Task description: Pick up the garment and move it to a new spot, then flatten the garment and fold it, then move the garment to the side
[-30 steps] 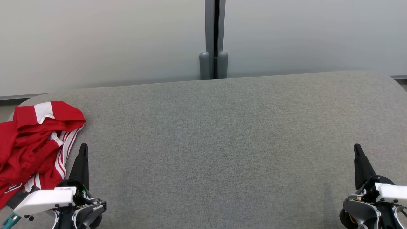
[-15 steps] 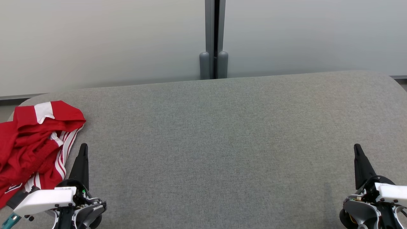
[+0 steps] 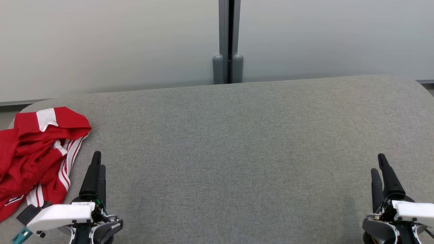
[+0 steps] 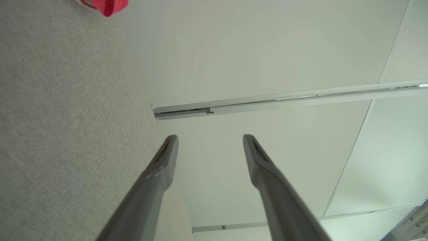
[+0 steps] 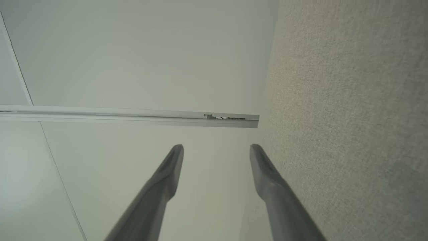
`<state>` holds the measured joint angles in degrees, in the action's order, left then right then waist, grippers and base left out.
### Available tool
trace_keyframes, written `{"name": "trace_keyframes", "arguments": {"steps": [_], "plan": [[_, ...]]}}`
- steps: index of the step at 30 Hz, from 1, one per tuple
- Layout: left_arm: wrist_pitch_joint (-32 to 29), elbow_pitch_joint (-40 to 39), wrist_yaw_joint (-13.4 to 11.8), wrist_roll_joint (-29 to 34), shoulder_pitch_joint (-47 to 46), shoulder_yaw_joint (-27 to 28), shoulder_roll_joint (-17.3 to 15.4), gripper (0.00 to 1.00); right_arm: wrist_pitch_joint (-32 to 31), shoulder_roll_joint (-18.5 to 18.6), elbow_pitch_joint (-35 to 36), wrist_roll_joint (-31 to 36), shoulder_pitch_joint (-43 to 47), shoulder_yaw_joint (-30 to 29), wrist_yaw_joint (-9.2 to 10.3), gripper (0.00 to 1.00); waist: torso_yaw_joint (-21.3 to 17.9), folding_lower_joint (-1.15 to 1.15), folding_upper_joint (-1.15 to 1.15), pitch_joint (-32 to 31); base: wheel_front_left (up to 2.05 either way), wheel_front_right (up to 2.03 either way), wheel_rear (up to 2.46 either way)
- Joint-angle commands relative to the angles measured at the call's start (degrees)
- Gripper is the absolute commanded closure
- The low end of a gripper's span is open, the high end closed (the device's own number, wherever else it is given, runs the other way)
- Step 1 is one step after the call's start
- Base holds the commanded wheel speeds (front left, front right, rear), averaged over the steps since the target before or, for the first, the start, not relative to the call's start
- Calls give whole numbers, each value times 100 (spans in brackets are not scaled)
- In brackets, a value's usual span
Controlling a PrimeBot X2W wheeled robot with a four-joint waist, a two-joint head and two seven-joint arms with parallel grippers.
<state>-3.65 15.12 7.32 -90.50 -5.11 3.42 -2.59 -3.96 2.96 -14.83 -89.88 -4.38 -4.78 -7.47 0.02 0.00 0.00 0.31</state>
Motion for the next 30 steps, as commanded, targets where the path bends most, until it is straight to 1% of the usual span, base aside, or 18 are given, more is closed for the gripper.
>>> {"name": "trace_keyframes", "arguments": {"steps": [1, 6, 20, 30], "plan": [[78, -126, 11, 176, -232, -78, -84, 0, 97, 114, 123, 172, -177, 69, -1, 0, 1, 0, 0, 3, 0, 0, 0], [216, -159, 12, 666, -320, -122, -116, 0, 257, 242, 149, 692, -251, 191, -2, 0, 4, 0, 0, 15, 0, 0, 0], [544, -449, 14, 2441, -371, -188, -100, 0, 585, 386, 414, 2507, -306, 363, -2, 0, 15, 0, 0, 35, 0, 0, 0], [749, -477, -12, 3547, -322, -283, -160, 0, 649, 500, 536, 3724, -280, 524, -2, 0, 23, 0, 0, 27, 0, 0, 0]]}}
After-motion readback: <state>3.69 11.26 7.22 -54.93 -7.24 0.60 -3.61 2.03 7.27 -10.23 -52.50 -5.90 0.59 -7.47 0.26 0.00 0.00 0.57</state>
